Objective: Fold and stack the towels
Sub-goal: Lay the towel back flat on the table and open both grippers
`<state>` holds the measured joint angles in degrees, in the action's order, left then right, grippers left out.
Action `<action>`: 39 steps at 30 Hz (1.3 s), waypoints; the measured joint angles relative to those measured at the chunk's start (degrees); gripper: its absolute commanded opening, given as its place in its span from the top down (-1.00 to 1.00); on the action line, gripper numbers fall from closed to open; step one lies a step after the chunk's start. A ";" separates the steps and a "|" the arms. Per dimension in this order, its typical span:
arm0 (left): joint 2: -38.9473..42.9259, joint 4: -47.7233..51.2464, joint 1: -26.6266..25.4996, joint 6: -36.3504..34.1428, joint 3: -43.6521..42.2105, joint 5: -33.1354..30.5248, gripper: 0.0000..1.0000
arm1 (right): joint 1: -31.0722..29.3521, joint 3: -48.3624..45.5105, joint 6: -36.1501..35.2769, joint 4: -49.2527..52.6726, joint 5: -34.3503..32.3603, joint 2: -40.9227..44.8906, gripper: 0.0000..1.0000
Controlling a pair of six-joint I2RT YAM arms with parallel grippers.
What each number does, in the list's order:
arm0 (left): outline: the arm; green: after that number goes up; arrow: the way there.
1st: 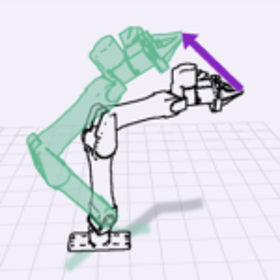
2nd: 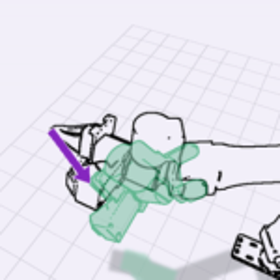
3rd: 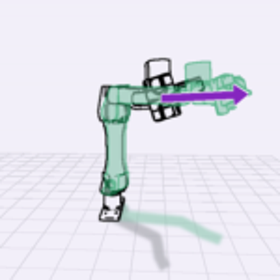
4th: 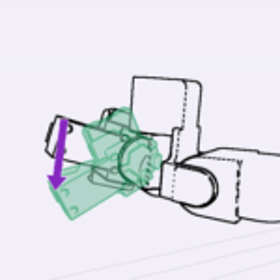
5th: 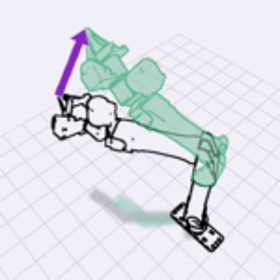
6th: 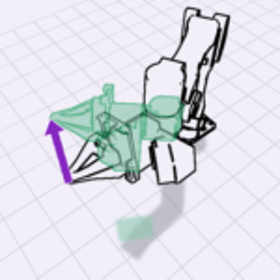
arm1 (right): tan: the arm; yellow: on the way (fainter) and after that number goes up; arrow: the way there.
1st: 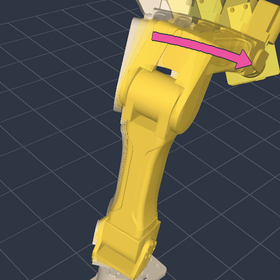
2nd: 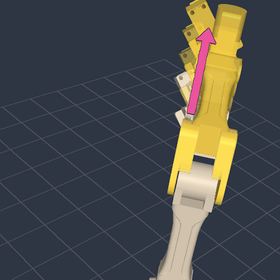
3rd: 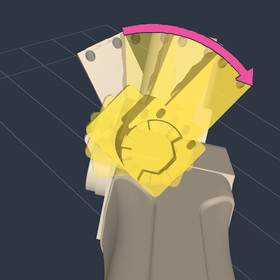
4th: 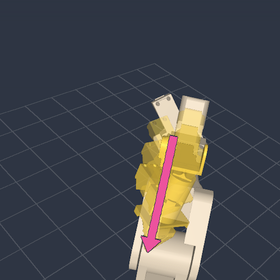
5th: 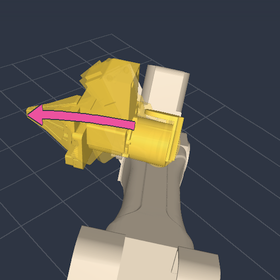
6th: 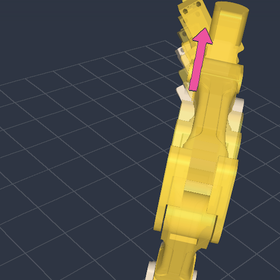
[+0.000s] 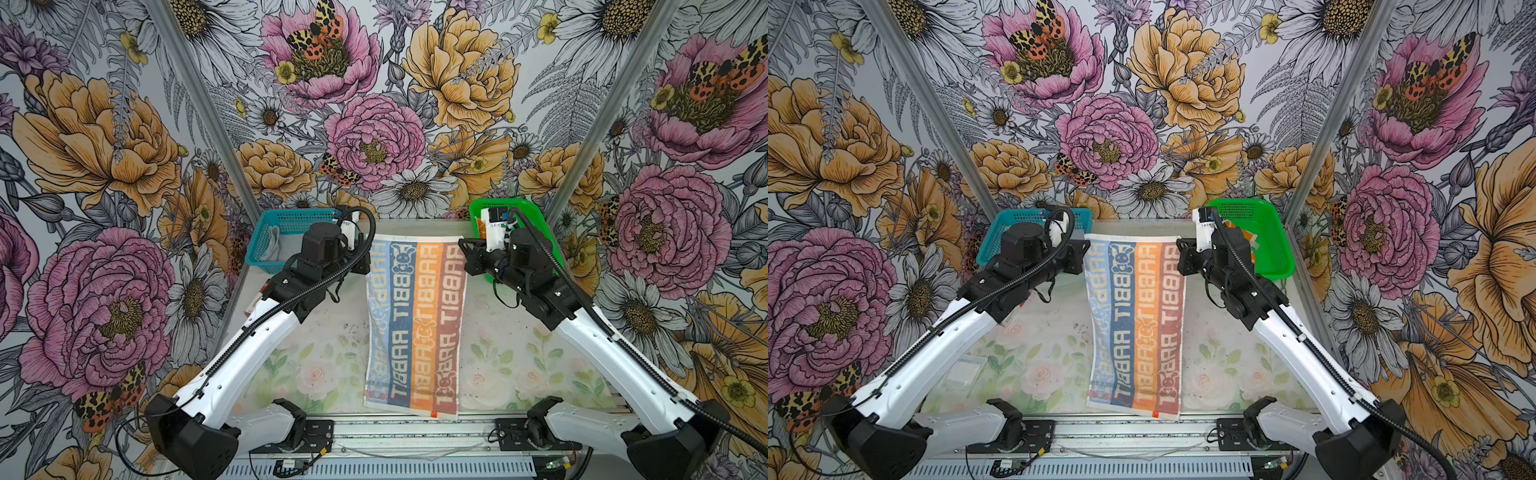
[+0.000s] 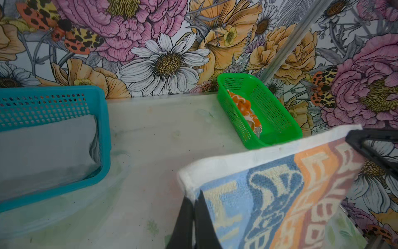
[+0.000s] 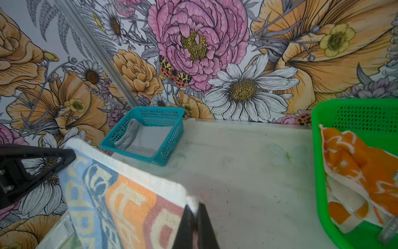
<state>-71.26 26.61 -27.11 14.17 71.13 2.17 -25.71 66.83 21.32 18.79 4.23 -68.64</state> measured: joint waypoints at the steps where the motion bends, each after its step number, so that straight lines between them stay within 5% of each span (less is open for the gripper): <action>1: -1.55 -0.96 0.68 0.28 -0.44 0.94 1.00 | 0.79 -0.55 0.04 -0.96 0.35 -1.66 1.00; 11: -23.32 -16.00 5.90 0.85 -1.40 6.64 1.00 | 8.37 -2.84 0.26 -17.73 5.99 -24.85 1.00; 18: -43.95 -17.86 7.87 0.48 12.96 6.38 1.00 | 12.33 6.62 1.51 -23.85 10.97 -45.66 1.00; 25: -55.65 -13.27 9.25 -1.31 27.30 4.04 0.96 | 13.22 19.89 1.79 -23.17 12.63 -56.81 0.99; 29: -60.54 -9.55 9.92 -2.23 35.19 2.32 0.29 | 13.31 28.02 0.59 -20.24 12.15 -59.98 0.27; 33: -62.77 -6.73 10.12 -3.61 39.71 1.07 -0.14 | 13.97 33.18 -1.86 -17.84 10.97 -60.96 -0.09; 39: -63.08 -2.36 10.08 -5.86 49.59 0.55 -0.24 | 14.99 36.30 -4.90 -15.96 8.74 -59.32 -0.35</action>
<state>-134.34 24.25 -17.04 8.32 120.73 2.72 -10.72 103.13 16.43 2.83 12.97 -127.96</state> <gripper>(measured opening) 0.617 0.666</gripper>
